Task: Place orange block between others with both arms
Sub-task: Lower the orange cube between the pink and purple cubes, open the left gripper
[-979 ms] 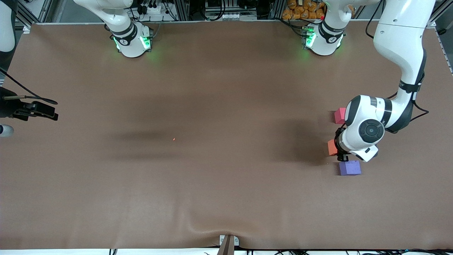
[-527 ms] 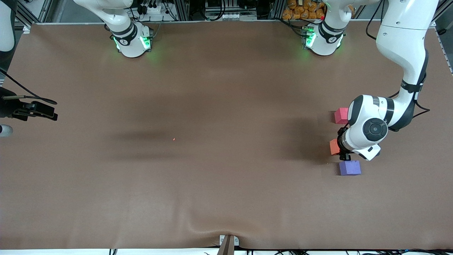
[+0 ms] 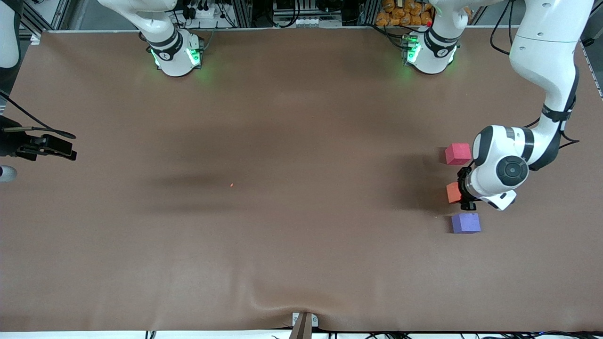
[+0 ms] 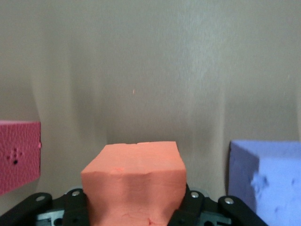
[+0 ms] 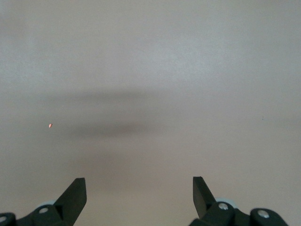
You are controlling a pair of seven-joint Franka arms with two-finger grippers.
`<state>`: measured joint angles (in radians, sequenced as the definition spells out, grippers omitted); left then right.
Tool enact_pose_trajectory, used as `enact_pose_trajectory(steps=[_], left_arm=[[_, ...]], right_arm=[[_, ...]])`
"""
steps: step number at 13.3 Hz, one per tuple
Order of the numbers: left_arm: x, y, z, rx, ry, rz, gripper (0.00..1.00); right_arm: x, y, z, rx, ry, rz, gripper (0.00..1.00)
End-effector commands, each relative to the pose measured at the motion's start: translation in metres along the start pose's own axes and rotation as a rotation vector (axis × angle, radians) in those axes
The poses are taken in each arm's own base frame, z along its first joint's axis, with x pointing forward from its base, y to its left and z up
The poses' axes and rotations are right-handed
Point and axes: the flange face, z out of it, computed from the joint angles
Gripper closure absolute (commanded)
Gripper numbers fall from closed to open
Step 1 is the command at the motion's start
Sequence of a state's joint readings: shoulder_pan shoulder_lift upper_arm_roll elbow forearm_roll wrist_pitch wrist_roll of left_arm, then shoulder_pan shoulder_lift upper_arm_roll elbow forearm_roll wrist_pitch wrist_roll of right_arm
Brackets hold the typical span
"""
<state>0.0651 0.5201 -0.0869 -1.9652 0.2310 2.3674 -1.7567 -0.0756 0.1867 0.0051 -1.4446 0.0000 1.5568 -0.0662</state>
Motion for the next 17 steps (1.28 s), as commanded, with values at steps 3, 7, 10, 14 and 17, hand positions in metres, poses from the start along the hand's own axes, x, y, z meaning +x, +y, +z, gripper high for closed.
enact_pose_trajectory(steps=[3, 7, 10, 14, 17], left_arm=[[0.005, -0.012, -0.004, -0.005, 0.009, 0.018, 1.0], [0.004, -0.012, -0.003, -0.004, 0.008, 0.02, 1.0], [-0.001, -0.014, -0.002, 0.0, 0.005, 0.018, 1.0], [-0.003, -0.014, -0.012, -0.008, 0.006, -0.003, 0.0], [0.001, -0.012, -0.04, -0.026, 0.018, 0.011, 0.0]], right_arm=[[-0.004, -0.002, -0.008, -0.018, 0.011, -0.01, 0.0], [-0.005, -0.002, -0.012, -0.018, 0.014, -0.011, 0.0], [-0.006, 0.002, -0.021, -0.023, 0.027, -0.008, 0.0], [-0.007, 0.0, -0.021, -0.025, 0.028, -0.011, 0.0], [-0.006, -0.002, -0.021, -0.025, 0.028, -0.012, 0.0]])
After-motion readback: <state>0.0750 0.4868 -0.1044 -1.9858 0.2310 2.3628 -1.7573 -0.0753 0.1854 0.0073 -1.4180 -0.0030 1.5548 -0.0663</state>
